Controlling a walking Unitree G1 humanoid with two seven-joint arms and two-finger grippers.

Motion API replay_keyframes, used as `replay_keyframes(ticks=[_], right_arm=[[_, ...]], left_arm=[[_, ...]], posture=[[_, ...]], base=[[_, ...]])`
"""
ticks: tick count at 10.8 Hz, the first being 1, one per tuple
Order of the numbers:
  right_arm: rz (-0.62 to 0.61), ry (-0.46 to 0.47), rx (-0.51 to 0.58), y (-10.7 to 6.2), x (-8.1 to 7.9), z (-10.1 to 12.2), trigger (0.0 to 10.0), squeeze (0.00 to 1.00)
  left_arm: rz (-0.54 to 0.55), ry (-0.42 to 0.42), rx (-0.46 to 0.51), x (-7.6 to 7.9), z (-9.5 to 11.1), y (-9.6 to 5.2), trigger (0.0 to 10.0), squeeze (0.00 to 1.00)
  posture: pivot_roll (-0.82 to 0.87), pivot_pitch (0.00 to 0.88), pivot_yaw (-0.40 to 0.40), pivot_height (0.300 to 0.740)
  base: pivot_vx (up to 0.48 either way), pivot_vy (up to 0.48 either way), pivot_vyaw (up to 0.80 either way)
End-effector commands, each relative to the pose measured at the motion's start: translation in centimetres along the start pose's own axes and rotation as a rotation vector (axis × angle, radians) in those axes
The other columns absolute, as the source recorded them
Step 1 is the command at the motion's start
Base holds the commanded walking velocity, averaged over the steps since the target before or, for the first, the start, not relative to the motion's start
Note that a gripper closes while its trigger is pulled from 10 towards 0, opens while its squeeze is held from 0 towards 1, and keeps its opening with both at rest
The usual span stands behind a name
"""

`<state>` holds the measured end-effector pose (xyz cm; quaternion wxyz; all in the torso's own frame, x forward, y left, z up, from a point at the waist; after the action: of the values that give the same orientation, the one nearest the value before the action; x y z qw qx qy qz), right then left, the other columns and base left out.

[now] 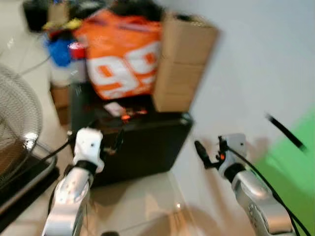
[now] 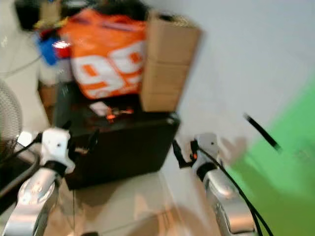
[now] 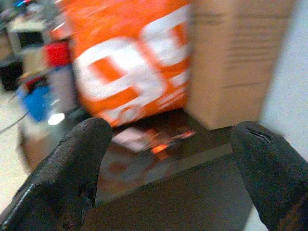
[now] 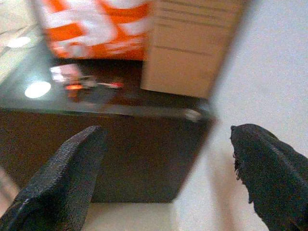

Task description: Hang keys on a hook

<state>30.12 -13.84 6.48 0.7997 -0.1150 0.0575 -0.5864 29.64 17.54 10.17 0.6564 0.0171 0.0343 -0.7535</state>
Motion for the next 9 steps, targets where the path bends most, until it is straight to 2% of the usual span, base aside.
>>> replay_keyframes(ticks=[1, 3, 6, 8, 9], right_arm=[[0.001, -0.019, 0.007, 0.2, 0.5, 0.6, 10.0, 1.00], [0.022, -0.030, -0.010, 0.1, 0.6, 0.2, 10.0, 1.00], [0.042, -0.032, -0.024, 0.1, 0.4, -0.1, 10.0, 1.00], [-0.023, 0.004, -0.014, 0.3, 1.0, 0.1, 10.0, 1.00], [-0.100, 0.014, -0.004, 0.7, 1.7, 0.4, 10.0, 1.00]], left_arm=[[0.016, 0.002, -0.004, -0.1, 0.0, -0.1, 10.0, 0.93], [0.039, 0.008, -0.010, -0.5, -0.3, -0.6, 10.0, 0.93], [0.039, 0.031, -0.013, -0.7, -0.1, -0.6, 10.0, 0.93], [0.027, 0.062, -0.006, -1.1, 0.6, 0.3, 10.0, 0.93], [0.033, 0.069, 0.002, -1.5, 0.8, 0.7, 10.0, 0.93]], posture=[[0.10, 0.000, -0.185, 0.740], [0.11, 0.000, -0.200, 0.740], [0.11, 0.000, -0.189, 0.740], [0.12, 0.000, -0.179, 0.740], [0.12, 0.000, -0.174, 0.740]], base=[[0.330, 0.000, 0.80], [0.332, 0.000, 0.80], [0.330, 0.000, 0.80], [0.330, 0.000, 0.00], [0.330, 0.000, 0.00]])
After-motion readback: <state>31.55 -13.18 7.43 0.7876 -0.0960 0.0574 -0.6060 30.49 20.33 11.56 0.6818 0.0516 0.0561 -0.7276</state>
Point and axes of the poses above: a point about 5 cm out from each wrist's last joint towards the gripper, its own y axis pointing out of the wrist towards the gripper, its own z axis along the axis of the wrist's last joint, x = y × z, the point moved 6 cm from there along y, pointing out of the wrist towards the gripper, and after that the axes turned 7 degrees about -y, right-handed, at the moved point
